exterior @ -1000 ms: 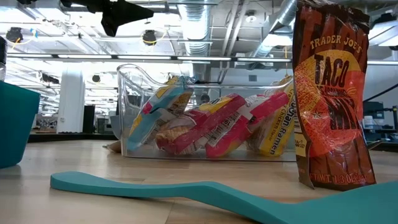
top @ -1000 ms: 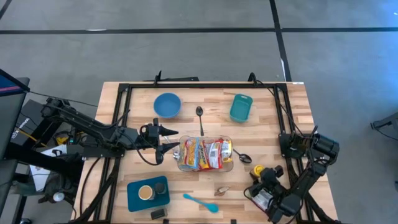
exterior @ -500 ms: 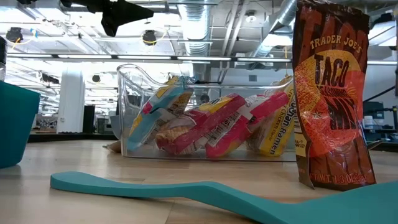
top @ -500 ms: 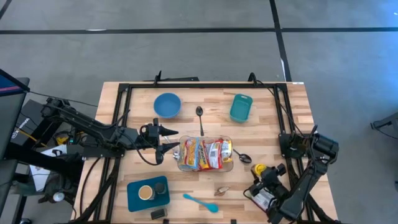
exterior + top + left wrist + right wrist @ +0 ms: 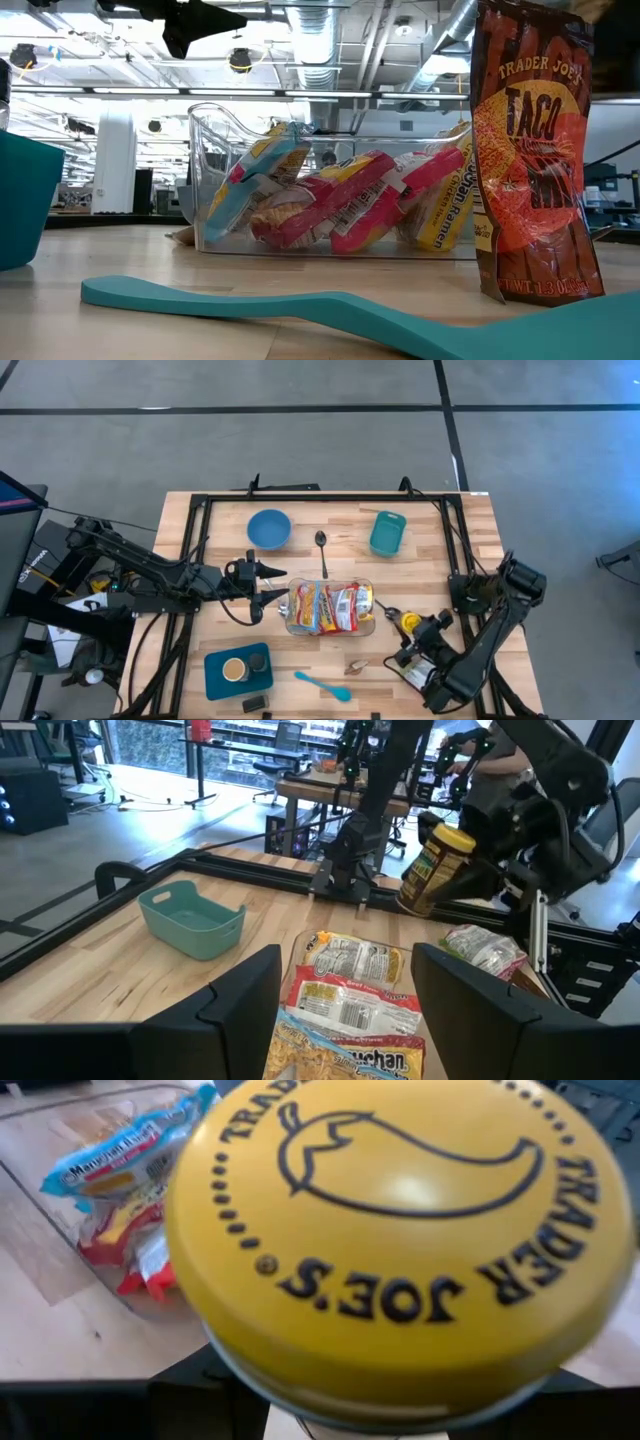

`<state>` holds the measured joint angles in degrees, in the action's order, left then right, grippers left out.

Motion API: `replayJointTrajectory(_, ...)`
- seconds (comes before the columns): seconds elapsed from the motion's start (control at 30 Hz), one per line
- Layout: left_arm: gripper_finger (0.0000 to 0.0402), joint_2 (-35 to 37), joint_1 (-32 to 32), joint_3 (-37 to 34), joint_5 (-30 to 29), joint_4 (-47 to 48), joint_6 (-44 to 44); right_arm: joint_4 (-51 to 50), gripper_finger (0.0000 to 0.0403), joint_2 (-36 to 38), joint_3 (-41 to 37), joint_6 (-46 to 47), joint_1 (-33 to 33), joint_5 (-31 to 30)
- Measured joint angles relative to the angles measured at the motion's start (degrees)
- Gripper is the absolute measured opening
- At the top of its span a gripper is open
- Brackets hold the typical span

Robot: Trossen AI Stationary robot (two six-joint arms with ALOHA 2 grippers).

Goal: Pick & Place Food Item
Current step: Put the yellow spice can into the dark blue bin

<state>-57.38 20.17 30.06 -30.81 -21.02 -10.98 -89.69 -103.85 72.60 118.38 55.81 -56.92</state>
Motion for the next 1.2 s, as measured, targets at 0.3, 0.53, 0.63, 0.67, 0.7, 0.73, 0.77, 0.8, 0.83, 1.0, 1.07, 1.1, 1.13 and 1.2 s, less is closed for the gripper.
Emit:
replayJointTrajectory(0.3, 0.0218, 0.02, -0.01, 0.00, 0.00, 0.00, 0.00, 5.27, 0.0208, 5.77, 0.00, -14.57, -4.89, -3.18)
replayJointTrajectory(0.53, 0.0218, 0.00, -0.01, 0.00, 0.00, 0.00, 0.00, 15.40, 0.0208, 8.56, 0.00, -31.76, -9.48, -3.22)
replayJointTrajectory(0.63, 0.0218, 0.01, 0.00, 0.00, 0.00, 0.00, 0.00, 22.03, 0.0208, 9.63, 0.00, -41.03, -11.40, -3.19)
replayJointTrajectory(0.67, 0.0218, 0.00, 0.01, 0.00, 0.00, 0.00, 0.00, 24.87, 0.0208, 9.99, -0.02, -44.79, -12.07, -3.15)
replayJointTrajectory(0.7, 0.0218, 0.01, 0.00, 0.00, 0.01, 0.00, 0.02, 27.56, 0.0208, 10.30, 0.00, -48.55, -12.69, -2.96)
replayJointTrajectory(0.73, 0.0218, 0.02, -0.01, 0.00, 0.00, -0.01, 0.00, 30.31, 0.0208, 10.54, 0.00, -52.21, -13.40, -2.45)
replayJointTrajectory(0.77, 0.0218, 0.01, -0.01, 0.00, 0.00, 0.00, 0.01, 33.06, 0.0208, 10.72, -0.02, -55.76, -14.11, -1.63)
replayJointTrajectory(0.8, 0.0218, 0.00, -0.01, 0.00, 0.00, 0.00, 0.02, 35.54, 0.0208, 10.88, 0.00, -59.27, -14.74, -0.79)
replayJointTrajectory(0.83, 0.0218, 0.00, -0.01, 0.00, 0.00, 0.00, 0.02, 37.86, 0.0208, 10.94, 0.00, -62.54, -15.49, 0.01)
replayJointTrajectory(1.0, 0.0218, 0.02, 0.01, 0.00, 0.00, 0.00, 0.00, 45.68, 0.0208, 10.96, 0.00, -74.59, -19.36, 4.45)
replayJointTrajectory(1.07, 0.0218, 0.01, 0.01, 0.00, 0.01, 0.00, 0.01, 47.44, 0.0208, 10.96, 0.00, -77.75, -20.99, 6.26)
replayJointTrajectory(1.1, 0.0218, 0.01, 0.00, 0.00, 0.00, 0.00, 0.02, 48.20, 0.0208, 10.96, -0.02, -79.24, -21.65, 6.60)
replayJointTrajectory(1.13, 0.0218, 0.00, -0.01, 0.00, 0.02, 0.00, 0.02, 49.07, 0.0208, 10.96, -0.02, -80.97, -22.30, 7.13)
replayJointTrajectory(1.2, 0.0218, 0.01, -0.01, 0.00, 0.00, 0.00, 0.02, 50.53, 0.0208, 10.96, -0.02, -83.72, -23.56, 8.25)
